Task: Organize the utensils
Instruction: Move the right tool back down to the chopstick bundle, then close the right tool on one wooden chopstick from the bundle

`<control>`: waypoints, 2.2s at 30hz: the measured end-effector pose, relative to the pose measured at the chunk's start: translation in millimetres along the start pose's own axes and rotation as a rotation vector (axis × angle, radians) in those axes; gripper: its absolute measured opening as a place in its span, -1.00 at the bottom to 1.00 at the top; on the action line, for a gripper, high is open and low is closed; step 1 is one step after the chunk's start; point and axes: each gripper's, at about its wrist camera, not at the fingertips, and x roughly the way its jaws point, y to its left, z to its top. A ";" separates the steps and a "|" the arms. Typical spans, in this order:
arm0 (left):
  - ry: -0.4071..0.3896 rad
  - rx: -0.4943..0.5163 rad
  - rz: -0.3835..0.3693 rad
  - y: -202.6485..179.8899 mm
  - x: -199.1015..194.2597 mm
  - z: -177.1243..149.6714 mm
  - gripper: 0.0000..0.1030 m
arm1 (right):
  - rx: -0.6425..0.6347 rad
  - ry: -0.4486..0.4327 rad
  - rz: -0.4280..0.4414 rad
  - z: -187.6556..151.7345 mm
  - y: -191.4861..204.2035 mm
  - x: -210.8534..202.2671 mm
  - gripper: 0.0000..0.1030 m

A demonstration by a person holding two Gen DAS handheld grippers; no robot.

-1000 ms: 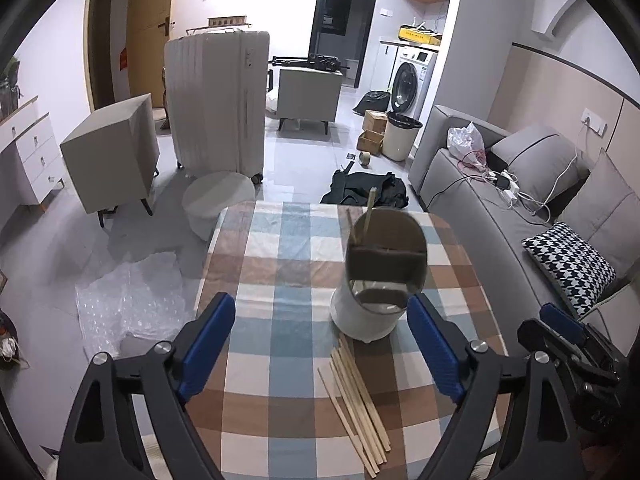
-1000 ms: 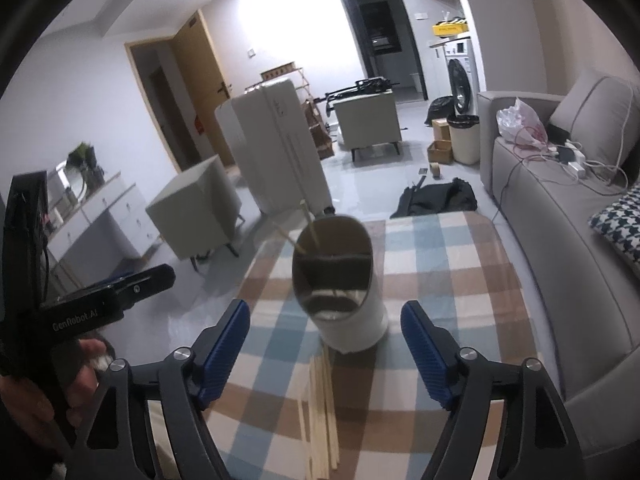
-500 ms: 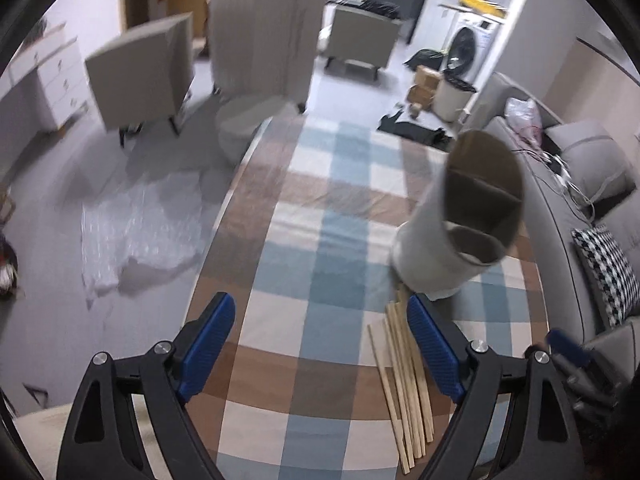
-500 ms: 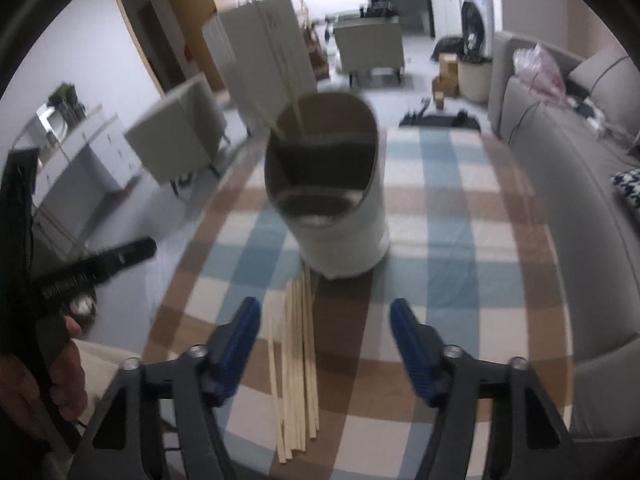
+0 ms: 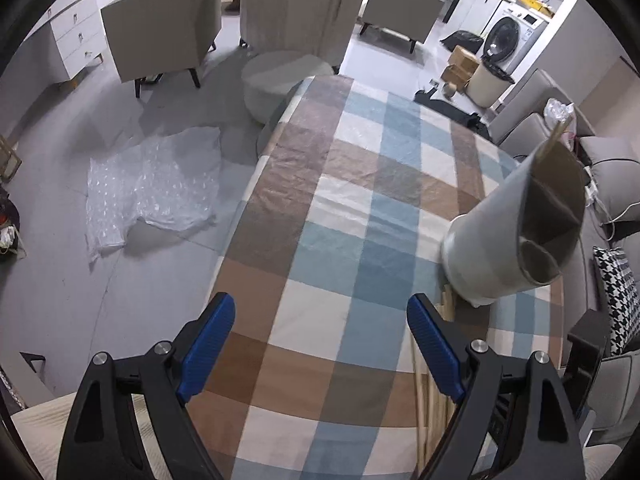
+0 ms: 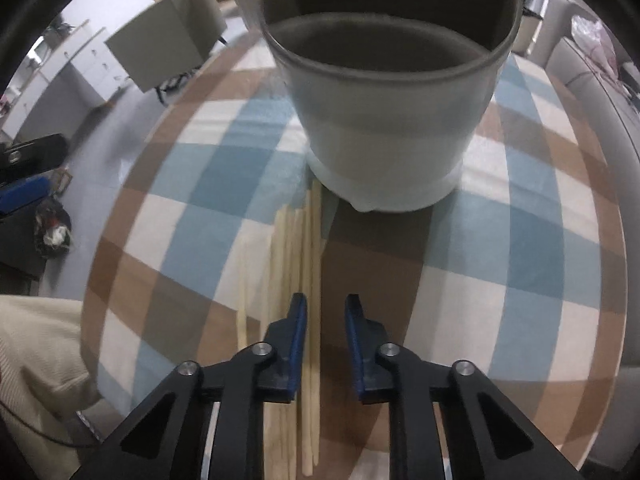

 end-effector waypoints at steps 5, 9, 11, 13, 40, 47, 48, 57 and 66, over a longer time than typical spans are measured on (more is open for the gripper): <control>0.042 -0.018 -0.008 6.2 7.8 -0.3 0.64 | -0.006 0.039 -0.022 0.1 0.8 8.4 -0.76; 0.061 -0.038 -0.011 11.7 9.2 -0.1 0.64 | -0.055 0.035 -0.041 -0.9 10.9 8.3 -0.76; 0.065 -0.038 -0.008 13.0 10.1 0.6 0.64 | -0.083 0.037 -0.068 -2.8 15.6 10.8 -0.76; 0.068 -0.032 0.003 14.4 10.2 -0.5 0.64 | -0.120 0.034 -0.096 -2.8 21.8 11.4 -0.76; 0.134 -0.027 0.036 18.6 21.1 -3.5 0.64 | -0.106 0.015 -0.085 9.9 16.7 6.0 -0.59; 0.231 0.022 0.034 3.2 51.8 -15.2 0.64 | -0.044 0.002 -0.009 8.1 9.3 2.5 -0.90; 0.251 0.030 0.026 -0.8 56.2 -18.1 0.64 | -0.023 -0.011 0.005 9.1 5.7 -0.4 -0.90; 0.280 0.128 -0.017 -45.3 62.9 -36.9 0.64 | 0.277 -0.205 0.150 -4.2 -71.8 -83.5 -0.90; 0.340 0.130 0.076 -59.5 80.1 -51.8 0.64 | 0.645 -0.241 0.269 -45.4 -148.1 -103.4 -0.90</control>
